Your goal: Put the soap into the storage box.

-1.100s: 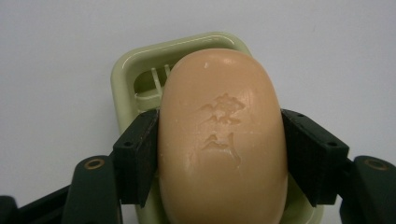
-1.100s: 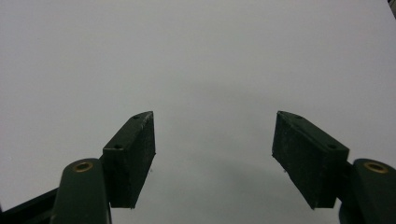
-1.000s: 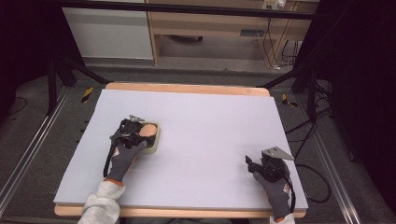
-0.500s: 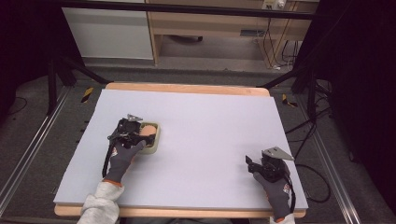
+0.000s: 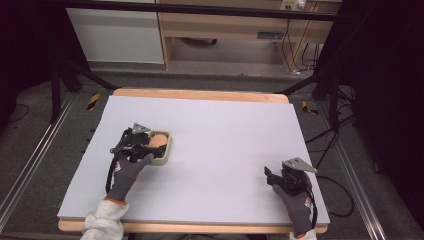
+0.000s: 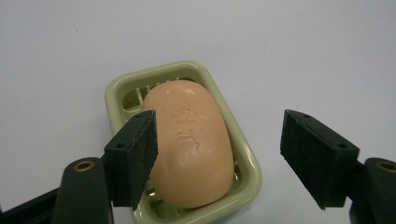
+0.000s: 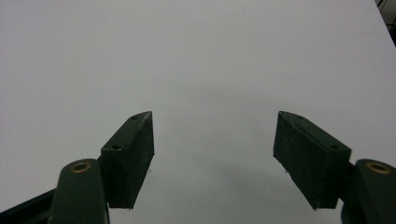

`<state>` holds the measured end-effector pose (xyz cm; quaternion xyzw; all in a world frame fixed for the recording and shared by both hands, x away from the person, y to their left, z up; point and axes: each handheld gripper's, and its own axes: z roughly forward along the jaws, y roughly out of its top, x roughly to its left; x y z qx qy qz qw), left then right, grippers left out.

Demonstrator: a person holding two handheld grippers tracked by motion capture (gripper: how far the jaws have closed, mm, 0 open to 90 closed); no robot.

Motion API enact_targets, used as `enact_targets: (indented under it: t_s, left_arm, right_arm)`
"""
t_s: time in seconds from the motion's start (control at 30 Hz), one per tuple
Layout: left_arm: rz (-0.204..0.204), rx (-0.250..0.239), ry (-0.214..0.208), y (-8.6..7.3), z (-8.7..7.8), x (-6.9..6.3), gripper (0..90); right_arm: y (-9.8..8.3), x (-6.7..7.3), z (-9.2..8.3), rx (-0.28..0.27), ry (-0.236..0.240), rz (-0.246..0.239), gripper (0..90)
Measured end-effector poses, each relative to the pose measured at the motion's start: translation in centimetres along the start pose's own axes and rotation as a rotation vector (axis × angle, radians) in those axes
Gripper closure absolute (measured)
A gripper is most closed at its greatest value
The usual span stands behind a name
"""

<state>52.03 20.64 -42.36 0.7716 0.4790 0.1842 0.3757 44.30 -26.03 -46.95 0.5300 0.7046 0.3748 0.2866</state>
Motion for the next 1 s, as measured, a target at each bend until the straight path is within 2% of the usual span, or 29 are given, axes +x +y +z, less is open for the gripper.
enact_targets:
  t_s: [0.1,0.5,0.73,0.9,1.0]
  left_arm:
    - [0.02,-0.013,-0.013,-0.3,-0.5,-0.1,26.2]
    - [0.05,-0.045,0.006,-2.5,-2.3,0.1,21.6]
    - [0.076,-0.06,0.017,-4.2,-3.5,0.7,20.2]
    - [0.064,-0.09,0.049,-5.8,-4.4,1.6,20.3]
    - [0.057,-0.097,0.052,-6.3,-4.8,2.0,20.2]
  right_arm:
    - [0.0,-0.1,0.0,0.001,-0.004,0.002,29.1]
    - [-0.4,-0.6,-0.3,0.007,-0.02,0.017,27.3]
    - [-0.7,-0.7,-0.4,0.016,-0.017,0.025,25.8]
    - [-0.9,-0.7,-0.4,0.025,-0.018,0.022,25.0]
    - [-0.9,-0.7,-0.4,0.025,-0.014,0.024,24.8]
